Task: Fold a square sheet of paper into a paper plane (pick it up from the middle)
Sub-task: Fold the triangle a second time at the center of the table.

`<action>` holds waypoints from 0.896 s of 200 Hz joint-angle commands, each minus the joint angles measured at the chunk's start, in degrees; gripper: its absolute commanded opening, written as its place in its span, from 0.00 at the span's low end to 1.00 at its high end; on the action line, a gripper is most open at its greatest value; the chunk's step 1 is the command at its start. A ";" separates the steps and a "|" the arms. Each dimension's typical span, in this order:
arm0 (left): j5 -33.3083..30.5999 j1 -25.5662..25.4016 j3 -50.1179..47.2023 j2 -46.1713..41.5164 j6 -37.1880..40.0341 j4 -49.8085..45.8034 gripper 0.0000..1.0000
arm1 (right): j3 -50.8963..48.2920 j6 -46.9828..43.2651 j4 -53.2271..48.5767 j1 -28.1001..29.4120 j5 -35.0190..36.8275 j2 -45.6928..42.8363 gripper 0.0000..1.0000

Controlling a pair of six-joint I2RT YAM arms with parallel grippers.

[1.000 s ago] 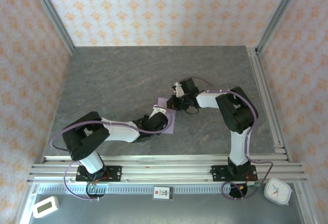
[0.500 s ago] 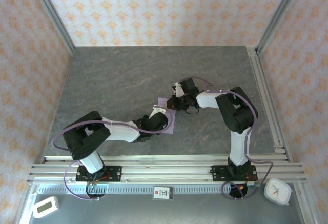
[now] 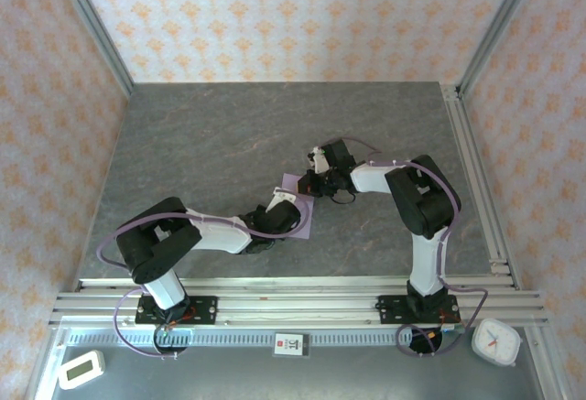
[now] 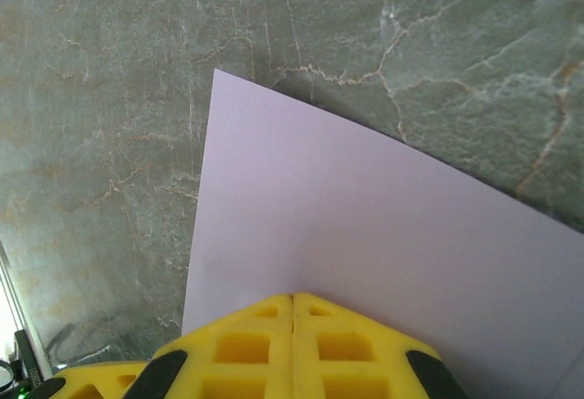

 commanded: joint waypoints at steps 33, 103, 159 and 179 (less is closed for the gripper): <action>0.42 0.39 -0.39 2.86 -0.09 -0.08 0.00 | 2.34 -0.68 -8.95 0.19 2.77 1.21 0.00; 1.61 0.43 -0.72 3.14 -0.44 0.22 0.00 | 0.08 6.54 -4.44 -0.95 4.54 -9.75 0.09; 2.12 0.37 -0.20 3.35 -0.05 0.22 0.00 | -11.06 14.03 4.82 3.83 7.74 -16.82 0.03; 2.42 0.40 -0.25 3.47 0.10 0.24 0.00 | -12.30 16.05 7.16 5.60 8.31 -16.42 0.02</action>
